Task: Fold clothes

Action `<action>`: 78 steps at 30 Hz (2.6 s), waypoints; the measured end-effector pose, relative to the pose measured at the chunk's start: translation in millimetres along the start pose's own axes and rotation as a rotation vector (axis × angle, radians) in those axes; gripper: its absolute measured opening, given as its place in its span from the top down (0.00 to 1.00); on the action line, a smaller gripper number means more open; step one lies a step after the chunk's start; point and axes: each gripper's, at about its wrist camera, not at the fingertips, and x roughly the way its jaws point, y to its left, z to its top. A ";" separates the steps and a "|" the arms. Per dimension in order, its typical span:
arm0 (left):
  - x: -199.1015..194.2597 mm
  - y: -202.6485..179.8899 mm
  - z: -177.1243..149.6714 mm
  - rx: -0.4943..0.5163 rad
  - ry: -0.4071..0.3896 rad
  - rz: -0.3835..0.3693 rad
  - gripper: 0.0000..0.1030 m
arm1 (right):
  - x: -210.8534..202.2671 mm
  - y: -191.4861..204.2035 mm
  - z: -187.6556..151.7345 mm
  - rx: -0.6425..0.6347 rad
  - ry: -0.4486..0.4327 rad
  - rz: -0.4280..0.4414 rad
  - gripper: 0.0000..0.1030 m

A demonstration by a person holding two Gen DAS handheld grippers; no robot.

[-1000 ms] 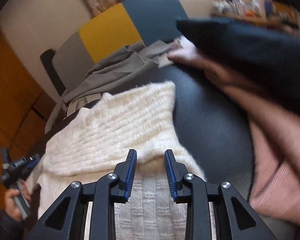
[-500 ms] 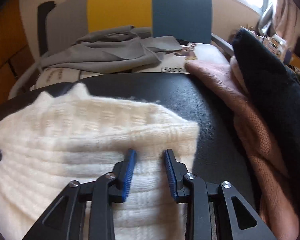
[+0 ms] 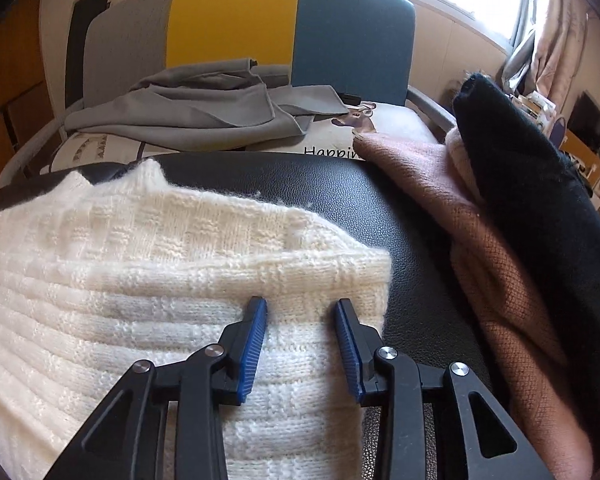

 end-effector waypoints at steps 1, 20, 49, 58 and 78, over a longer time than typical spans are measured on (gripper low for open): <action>-5.7 -1.6 -0.7 0.006 0.000 0.019 0.74 | -2.9 1.2 2.1 0.001 0.008 -0.003 0.64; -25.1 17.8 -39.2 -0.132 0.005 -0.010 0.66 | -55.8 124.7 -44.4 -0.053 0.014 0.137 0.28; -258.0 391.4 -200.0 -1.236 -0.357 0.120 0.64 | -68.4 137.2 -62.7 -0.119 -0.004 0.112 0.16; -221.7 413.6 -178.3 -1.262 -0.302 0.108 0.64 | -65.5 133.7 -61.8 -0.096 0.010 0.097 0.08; -190.4 405.8 -130.5 -1.156 -0.221 0.166 0.94 | -95.5 184.6 -32.1 -0.173 -0.076 0.143 0.07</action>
